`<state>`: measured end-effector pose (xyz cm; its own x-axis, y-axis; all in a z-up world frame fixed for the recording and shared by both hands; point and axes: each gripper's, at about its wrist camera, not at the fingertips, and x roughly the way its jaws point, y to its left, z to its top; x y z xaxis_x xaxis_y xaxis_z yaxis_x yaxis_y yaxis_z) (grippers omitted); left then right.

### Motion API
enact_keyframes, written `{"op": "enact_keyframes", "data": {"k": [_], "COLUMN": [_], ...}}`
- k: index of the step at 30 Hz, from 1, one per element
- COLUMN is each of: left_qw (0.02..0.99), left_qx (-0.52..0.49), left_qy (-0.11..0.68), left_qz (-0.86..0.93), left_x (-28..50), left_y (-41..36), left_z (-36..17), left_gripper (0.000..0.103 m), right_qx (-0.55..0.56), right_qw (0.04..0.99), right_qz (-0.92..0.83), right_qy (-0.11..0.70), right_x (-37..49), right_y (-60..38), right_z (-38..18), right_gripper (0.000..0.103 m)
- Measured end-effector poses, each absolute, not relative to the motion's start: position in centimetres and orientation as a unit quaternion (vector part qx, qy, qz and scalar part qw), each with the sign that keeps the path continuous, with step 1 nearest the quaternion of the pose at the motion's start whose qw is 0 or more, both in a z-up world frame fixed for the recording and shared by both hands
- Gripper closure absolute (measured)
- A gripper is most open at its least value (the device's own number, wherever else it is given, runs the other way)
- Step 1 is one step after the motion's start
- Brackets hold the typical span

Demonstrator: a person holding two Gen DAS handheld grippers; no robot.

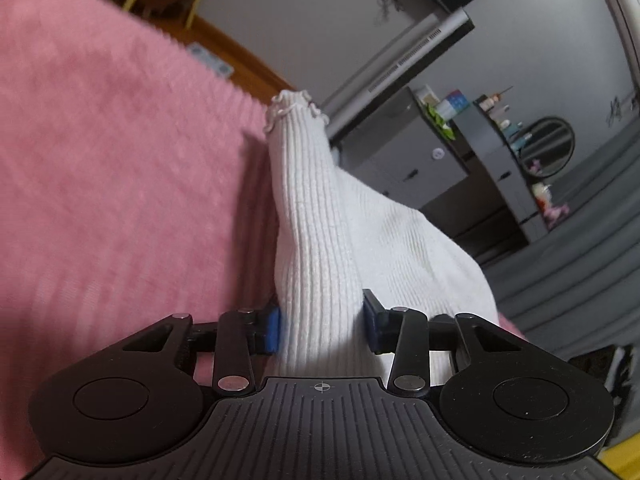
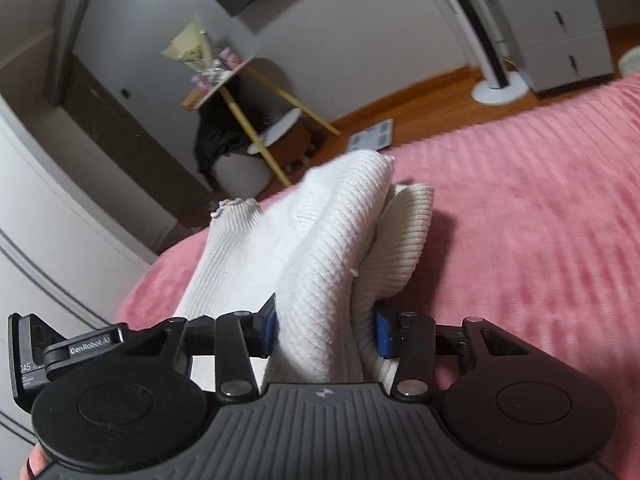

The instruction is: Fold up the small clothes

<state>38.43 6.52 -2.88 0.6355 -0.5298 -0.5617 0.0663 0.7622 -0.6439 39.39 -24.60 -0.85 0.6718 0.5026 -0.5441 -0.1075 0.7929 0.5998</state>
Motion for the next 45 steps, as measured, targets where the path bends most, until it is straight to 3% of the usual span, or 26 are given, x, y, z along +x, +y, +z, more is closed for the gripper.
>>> {"op": "enact_keyframes", "data": {"k": [5,8,9,10,12,15,18,19,25,29,33,38,45], "left_qw": [0.861,0.861,0.864,0.871,0.884,0.904,0.911,0.910,0.917,0.901,0.910,0.925,0.922], "left_qx": [-0.284,-0.281,-0.269,-0.257,-0.247,-0.229,-0.212,-0.206,-0.158,-0.155,-0.154,-0.120,-0.086], "left_qy": [0.400,0.412,0.419,0.414,0.392,0.359,0.354,0.359,0.366,0.405,0.384,0.361,0.376], "left_qz": [-0.134,-0.097,-0.074,-0.065,-0.058,-0.040,-0.025,-0.022,-0.004,0.012,0.016,0.017,0.025], "left_x": [36.8,36.0,35.6,34.8,32.5,28.3,25.8,25.8,25.4,25.7,25.4,27.3,29.9], "left_y": [9.3,10.5,10.7,10.9,11.5,11.7,10.7,10.4,8.7,8.3,8.6,7.0,4.4], "left_z": [-1.1,-2.1,-2.4,-2.3,-1.5,-0.6,-0.7,-0.6,-0.5,-3.1,-1.3,0.4,-1.8], "left_gripper": [0.060,0.053,0.051,0.042,0.028,0.019,0.018,0.018,0.017,0.010,0.012,0.012,0.007], "right_qx": [0.285,0.282,0.277,0.263,0.241,0.211,0.151,0.128,-0.012,-0.019,-0.035,-0.073,-0.118], "right_qw": [0.859,0.856,0.857,0.860,0.871,0.897,0.929,0.936,0.947,0.931,0.933,0.959,0.945], "right_qz": [0.202,0.210,0.205,0.191,0.166,0.142,0.139,0.145,0.132,0.116,0.112,0.069,0.101], "right_qy": [0.374,0.378,0.383,0.392,0.395,0.361,0.307,0.294,0.292,0.347,0.341,0.263,0.287], "right_x": [38.2,38.0,38.0,38.0,37.0,33.6,29.9,29.1,29.0,30.1,30.2,30.6,33.7], "right_y": [-21.5,-20.1,-19.8,-19.5,-19.4,-20.2,-19.0,-18.2,-13.4,-14.1,-14.1,-12.7,-11.3], "right_z": [-0.2,-0.7,-1.0,-1.2,-0.7,1.1,3.6,4.2,3.8,0.4,1.7,4.5,1.4], "right_gripper": [0.060,0.059,0.054,0.048,0.046,0.045,0.047,0.056,0.076,0.076,0.072,0.069,0.071]}}
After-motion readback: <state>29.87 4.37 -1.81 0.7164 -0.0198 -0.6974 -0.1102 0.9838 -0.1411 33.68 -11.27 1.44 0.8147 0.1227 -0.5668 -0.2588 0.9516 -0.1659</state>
